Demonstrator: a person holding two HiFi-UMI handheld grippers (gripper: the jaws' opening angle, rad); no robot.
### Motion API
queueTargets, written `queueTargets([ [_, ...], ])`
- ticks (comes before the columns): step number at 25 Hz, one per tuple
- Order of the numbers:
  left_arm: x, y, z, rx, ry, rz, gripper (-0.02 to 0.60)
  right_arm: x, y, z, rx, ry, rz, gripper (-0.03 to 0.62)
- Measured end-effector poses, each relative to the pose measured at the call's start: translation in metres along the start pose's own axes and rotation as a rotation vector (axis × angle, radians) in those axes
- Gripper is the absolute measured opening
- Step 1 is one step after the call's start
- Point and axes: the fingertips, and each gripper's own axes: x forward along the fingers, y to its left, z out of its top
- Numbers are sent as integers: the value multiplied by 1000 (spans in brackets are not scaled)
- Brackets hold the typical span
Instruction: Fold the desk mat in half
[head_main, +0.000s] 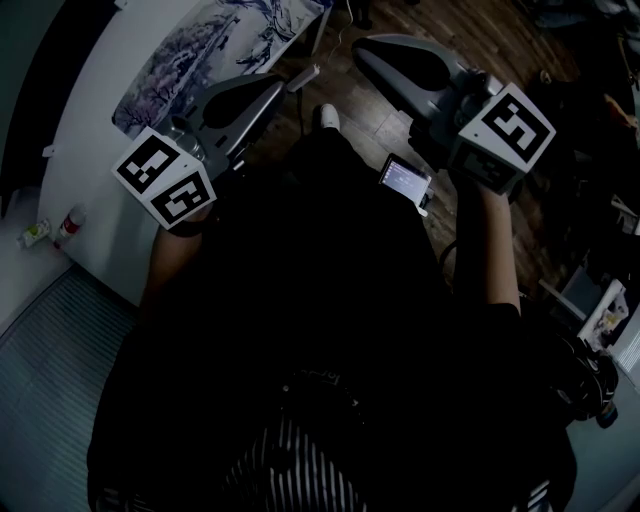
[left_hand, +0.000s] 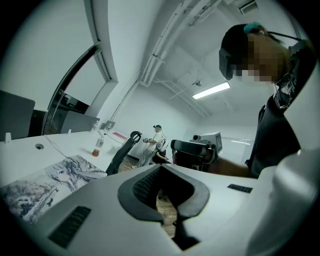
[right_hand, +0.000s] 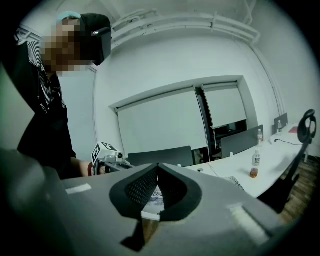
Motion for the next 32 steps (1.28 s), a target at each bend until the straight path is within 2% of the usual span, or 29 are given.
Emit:
queueTargets([
  [6,48,44,27,-2,18,35,0,15,-71,16,10,-7,47,3],
  [13,105,68,71,17,3,52,0,6,-140,38,31,-31,70,3],
  [23,182,95,84,-20,44,95,0,-11,-232,35,99,-58,122,3],
  [32,206,118,82,-61,79,150,0,-10,-279,23,157,-53,150,3],
])
